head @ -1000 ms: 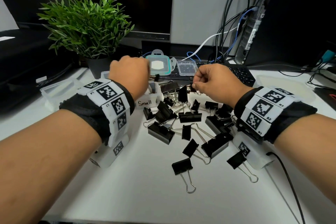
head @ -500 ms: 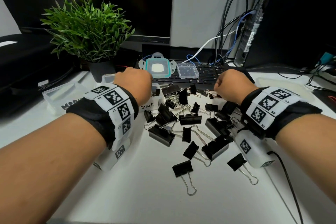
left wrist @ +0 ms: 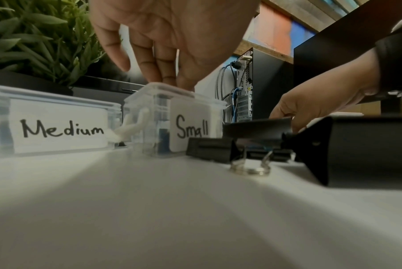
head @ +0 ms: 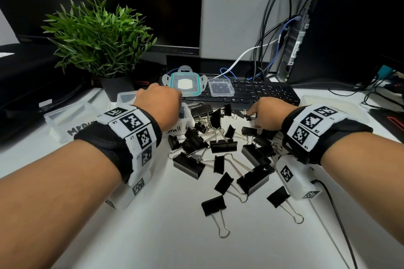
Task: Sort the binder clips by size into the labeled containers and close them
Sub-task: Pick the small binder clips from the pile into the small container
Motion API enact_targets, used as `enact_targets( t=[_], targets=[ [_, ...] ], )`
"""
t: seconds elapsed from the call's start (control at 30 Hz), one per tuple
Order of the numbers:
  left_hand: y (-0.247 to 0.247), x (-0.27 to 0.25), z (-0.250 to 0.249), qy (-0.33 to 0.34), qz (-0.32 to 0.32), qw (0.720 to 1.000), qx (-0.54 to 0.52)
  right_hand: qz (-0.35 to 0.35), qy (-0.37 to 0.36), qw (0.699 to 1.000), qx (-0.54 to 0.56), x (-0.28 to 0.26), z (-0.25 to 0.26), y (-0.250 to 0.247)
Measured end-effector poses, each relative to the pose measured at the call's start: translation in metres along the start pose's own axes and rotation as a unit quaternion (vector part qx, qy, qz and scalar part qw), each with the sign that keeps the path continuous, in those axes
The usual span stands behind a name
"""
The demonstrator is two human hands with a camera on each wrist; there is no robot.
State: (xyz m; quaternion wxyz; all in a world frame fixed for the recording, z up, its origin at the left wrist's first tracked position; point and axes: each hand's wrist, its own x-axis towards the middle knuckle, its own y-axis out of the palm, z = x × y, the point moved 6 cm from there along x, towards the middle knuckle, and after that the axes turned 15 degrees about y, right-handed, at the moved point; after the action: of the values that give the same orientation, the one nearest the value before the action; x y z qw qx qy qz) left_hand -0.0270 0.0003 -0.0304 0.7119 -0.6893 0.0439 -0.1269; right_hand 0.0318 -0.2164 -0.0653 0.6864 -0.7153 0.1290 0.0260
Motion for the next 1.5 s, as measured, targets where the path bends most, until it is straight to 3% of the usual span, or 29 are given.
enact_targets(
  t=[0.13,0.3,0.6,0.93,1.23,1.33,1.5],
  targets=[
    [0.001,0.000,-0.002,0.010,-0.006,1.000,0.001,-0.005,-0.016,0.999,-0.048,-0.004,0.008,0.000],
    [0.001,0.001,-0.003,0.022,-0.023,0.999,-0.002,-0.005,-0.016,0.999,0.039,-0.008,0.010,-0.008],
    [0.001,0.002,-0.005,0.045,-0.043,0.997,-0.040,-0.007,-0.038,0.999,0.037,-0.016,0.010,-0.003],
    [-0.002,0.003,-0.014,0.110,-0.065,0.989,-0.070,-0.032,-0.077,0.996,-0.034,-0.025,0.025,-0.002],
    [-0.002,0.003,-0.014,0.113,-0.064,0.988,-0.081,-0.036,-0.096,0.992,0.072,-0.023,0.024,-0.006],
    [-0.002,0.003,-0.015,0.115,-0.066,0.987,-0.086,-0.013,-0.108,0.992,0.062,-0.023,0.026,-0.001],
    [-0.003,0.002,-0.016,0.122,-0.064,0.986,-0.092,-0.039,-0.103,0.994,0.029,-0.022,0.025,-0.002]
  ],
)
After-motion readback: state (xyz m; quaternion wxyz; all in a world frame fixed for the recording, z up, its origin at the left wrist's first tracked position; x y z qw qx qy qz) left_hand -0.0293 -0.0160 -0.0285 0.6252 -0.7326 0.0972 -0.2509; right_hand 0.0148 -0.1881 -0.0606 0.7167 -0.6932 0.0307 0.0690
